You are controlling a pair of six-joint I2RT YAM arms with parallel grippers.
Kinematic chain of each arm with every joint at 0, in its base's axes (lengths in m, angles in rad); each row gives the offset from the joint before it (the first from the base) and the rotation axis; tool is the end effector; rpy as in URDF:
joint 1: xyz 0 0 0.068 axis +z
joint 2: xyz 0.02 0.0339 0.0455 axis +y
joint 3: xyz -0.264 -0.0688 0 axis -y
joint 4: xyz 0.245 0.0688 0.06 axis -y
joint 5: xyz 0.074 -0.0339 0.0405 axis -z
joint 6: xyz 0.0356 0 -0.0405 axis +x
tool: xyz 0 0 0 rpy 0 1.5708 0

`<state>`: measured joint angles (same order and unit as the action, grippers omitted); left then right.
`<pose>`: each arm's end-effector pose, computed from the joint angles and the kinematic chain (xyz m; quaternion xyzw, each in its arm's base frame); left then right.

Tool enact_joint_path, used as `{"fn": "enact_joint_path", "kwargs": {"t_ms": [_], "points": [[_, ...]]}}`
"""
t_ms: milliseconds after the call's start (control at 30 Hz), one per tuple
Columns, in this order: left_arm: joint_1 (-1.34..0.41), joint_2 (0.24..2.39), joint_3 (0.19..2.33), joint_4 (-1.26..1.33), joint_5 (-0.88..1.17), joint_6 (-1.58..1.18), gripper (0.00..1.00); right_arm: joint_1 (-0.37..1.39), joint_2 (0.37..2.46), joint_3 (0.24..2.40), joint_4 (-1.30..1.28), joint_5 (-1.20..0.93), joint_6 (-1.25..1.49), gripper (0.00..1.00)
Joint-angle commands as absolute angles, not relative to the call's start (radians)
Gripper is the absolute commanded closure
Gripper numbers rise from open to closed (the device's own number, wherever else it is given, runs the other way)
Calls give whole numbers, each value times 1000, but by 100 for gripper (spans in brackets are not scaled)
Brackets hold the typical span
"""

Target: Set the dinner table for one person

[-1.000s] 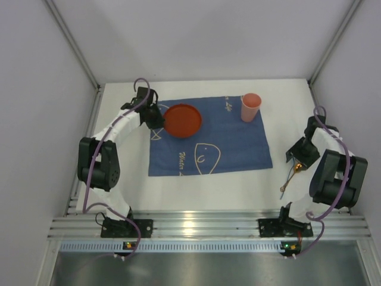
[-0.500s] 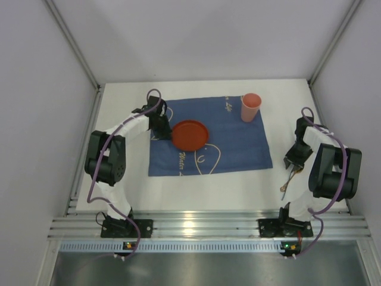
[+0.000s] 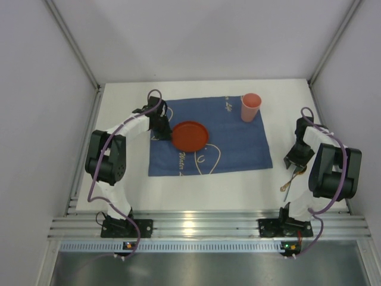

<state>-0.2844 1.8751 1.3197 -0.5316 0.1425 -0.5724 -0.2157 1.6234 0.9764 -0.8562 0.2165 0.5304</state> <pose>0.3727 -0.1142 0.1905 -0.1221 0.9608 -0.1621 0.1886 0.2649 -0.0659 0.1688 0.3655 0.9239 -0.1014 0.0501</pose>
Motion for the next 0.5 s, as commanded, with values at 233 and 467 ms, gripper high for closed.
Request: {"fn": "enact_joint_path", "kwargs": {"t_ms": [233, 467], "points": [[-290, 1899, 1361, -534, 149, -551, 100, -227, 1624, 973, -816, 215, 522, 62], [-290, 1898, 1364, -545, 138, -546, 95, -242, 1683, 965, -781, 213, 512, 66]]}}
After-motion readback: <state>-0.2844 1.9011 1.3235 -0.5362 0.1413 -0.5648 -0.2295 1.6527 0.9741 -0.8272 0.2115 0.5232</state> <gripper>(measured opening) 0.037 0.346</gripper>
